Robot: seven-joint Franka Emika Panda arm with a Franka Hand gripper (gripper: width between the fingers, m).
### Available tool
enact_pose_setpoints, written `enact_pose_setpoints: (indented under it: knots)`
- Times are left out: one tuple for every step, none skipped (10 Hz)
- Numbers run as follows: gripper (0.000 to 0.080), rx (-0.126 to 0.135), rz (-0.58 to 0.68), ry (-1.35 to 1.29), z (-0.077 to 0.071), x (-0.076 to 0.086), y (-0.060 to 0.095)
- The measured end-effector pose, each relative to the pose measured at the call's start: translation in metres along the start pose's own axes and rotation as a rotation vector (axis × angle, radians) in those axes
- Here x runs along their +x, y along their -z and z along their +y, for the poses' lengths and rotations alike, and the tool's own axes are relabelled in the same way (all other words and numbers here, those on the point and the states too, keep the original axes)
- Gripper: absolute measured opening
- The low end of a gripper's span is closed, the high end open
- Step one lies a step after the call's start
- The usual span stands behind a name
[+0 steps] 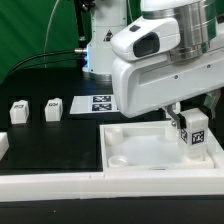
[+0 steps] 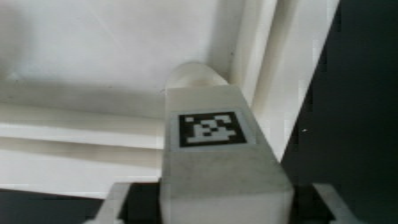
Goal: Assemble one leg
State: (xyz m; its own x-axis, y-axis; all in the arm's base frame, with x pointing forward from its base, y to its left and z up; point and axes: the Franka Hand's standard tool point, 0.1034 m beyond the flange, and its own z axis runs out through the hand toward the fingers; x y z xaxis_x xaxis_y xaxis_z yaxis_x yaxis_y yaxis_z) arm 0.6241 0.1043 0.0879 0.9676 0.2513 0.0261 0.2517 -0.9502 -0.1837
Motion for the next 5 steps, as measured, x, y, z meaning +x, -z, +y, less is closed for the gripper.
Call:
enact_pose_setpoints:
  knots:
    - [0.0295, 0.0, 0.0, -0.005, -0.0002, 0.0001, 0.0]
    - [0.0295, 0.001, 0.0, -0.015, -0.0003, 0.0001, 0.0]
    - [0.0295, 0.001, 0.001, -0.015, -0.0003, 0.0001, 0.0]
    - [0.0295, 0.003, 0.001, -0.04, -0.0007, 0.0003, 0.0]
    - [0.0295, 0.005, 0.003, -0.155, -0.0018, 0.0007, -0.0001]
